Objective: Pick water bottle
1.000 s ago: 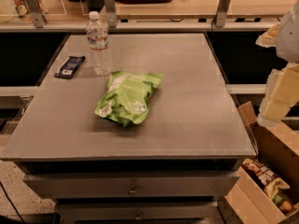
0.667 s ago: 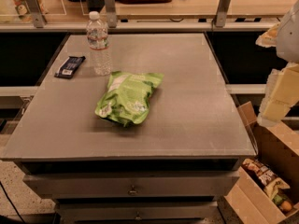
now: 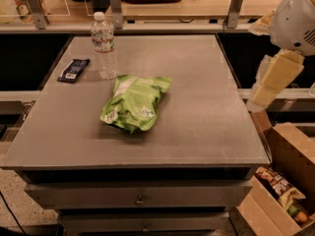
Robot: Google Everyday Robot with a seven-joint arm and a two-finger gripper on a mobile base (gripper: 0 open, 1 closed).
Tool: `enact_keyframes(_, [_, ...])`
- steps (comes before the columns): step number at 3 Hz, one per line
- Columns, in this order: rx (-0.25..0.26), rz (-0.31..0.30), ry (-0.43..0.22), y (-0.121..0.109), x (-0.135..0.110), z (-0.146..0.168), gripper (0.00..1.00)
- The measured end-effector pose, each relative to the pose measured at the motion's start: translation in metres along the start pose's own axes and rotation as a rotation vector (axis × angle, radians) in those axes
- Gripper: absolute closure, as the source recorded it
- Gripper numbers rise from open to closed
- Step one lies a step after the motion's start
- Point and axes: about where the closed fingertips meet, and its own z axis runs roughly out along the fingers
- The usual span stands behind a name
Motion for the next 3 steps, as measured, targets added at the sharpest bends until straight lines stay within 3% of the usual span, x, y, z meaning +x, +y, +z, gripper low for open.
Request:
enact_keyframes(1, [0.057, -0.03, -0.086, -0.039, -0.042, 0.01, 0.0])
enact_keyframes(2, [0.101, -0.009, -0.13, -0.079, -0.087, 0.013, 0.0])
enact_keyframes(3, [0.101, -0.009, -0.13, -0.079, -0.087, 0.013, 0.0])
